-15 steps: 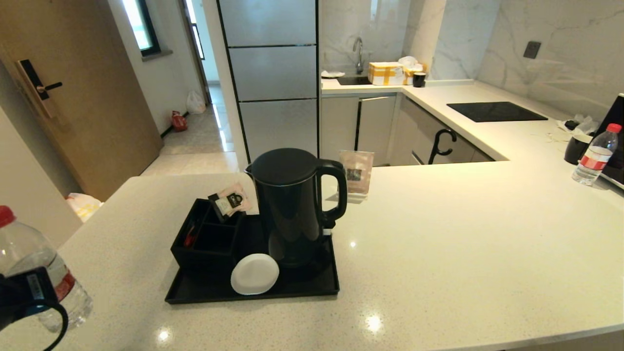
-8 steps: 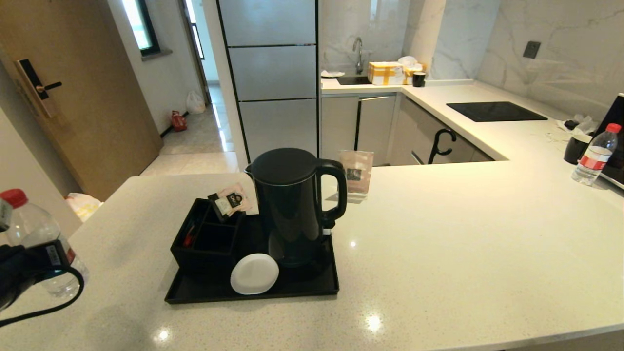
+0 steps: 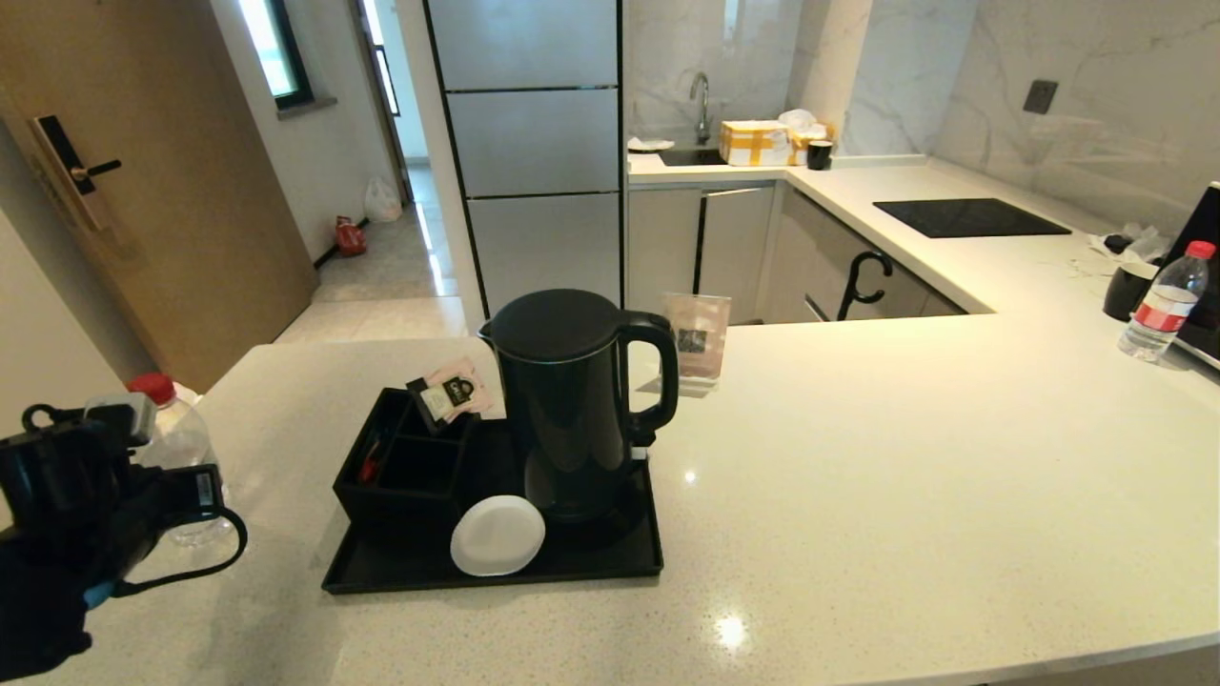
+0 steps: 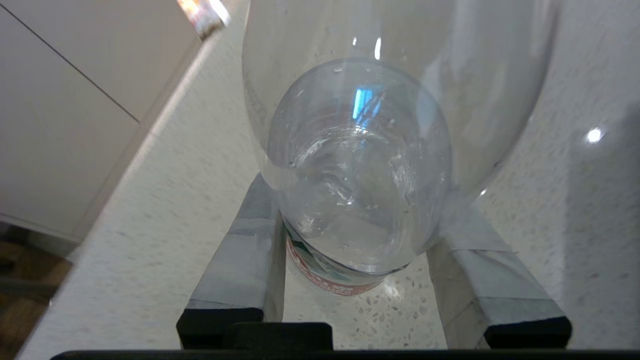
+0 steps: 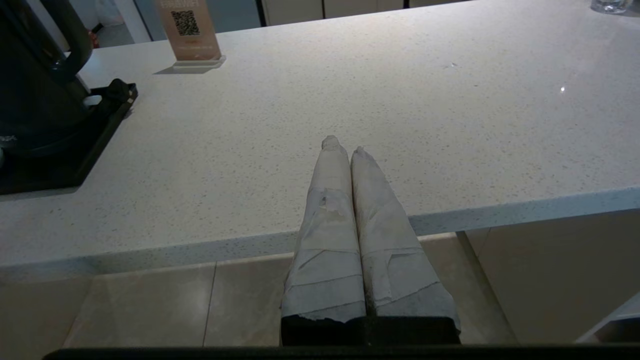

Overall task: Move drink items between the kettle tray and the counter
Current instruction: Place it on the left

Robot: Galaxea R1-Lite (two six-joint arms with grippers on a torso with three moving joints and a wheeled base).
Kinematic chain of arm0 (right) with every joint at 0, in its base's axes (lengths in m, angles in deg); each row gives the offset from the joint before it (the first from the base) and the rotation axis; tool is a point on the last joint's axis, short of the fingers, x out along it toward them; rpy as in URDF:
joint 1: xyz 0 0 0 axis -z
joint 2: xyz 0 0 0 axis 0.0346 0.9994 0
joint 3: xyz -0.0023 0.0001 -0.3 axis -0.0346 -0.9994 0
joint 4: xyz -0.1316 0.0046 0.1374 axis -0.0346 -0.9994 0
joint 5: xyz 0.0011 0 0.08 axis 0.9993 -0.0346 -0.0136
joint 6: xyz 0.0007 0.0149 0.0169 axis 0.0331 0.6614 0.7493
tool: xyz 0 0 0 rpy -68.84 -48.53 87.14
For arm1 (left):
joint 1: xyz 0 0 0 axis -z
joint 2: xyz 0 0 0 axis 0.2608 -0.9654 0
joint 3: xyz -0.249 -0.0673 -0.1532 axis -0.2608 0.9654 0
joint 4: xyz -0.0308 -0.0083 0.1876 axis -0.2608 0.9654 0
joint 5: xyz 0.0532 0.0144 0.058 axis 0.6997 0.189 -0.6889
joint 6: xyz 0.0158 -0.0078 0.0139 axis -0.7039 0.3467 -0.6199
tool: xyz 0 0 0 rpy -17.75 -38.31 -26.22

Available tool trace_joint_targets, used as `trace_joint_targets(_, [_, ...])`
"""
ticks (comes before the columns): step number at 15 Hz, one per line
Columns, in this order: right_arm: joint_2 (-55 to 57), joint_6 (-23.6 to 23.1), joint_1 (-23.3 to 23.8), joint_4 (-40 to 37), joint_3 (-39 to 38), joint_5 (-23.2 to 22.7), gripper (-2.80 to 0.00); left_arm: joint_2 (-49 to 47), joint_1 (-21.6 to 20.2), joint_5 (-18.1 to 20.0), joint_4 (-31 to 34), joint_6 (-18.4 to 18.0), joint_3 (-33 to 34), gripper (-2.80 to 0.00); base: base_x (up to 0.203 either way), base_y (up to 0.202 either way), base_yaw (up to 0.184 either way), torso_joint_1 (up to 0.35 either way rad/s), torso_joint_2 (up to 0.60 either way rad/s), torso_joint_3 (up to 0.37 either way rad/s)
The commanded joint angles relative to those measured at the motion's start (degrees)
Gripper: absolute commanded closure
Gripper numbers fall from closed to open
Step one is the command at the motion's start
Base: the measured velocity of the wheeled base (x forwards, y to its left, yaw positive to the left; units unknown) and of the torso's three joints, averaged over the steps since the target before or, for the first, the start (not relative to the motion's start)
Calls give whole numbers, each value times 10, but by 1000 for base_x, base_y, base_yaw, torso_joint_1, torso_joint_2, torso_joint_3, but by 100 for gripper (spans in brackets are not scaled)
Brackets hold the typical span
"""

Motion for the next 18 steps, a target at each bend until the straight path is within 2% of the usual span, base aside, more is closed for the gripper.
trace_joint_targets(1, [0,0,0,0,0,0,0,-40,3,-1,-5,-1,-6,0,0,0,0,0,0,0])
trace_joint_targets(6, [0,0,0,0,0,0,0,-51,1,-3,-2,3,-16,0,0,0,0,0,0,0])
trace_joint_targets(8, [0,0,0,0,0,0,0,-56,-3,-22,0,32,-29,0,0,0,0,0,0,0])
trace_joint_targets(13, [0,0,0,0,0,0,0,-57,-9,-31,10,45,-33,0,0,0,0,0,0,0])
trace_joint_targets(18, [0,0,0,0,0,0,0,-38,1,-48,-3,58,13,0,0,0,0,0,0,0])
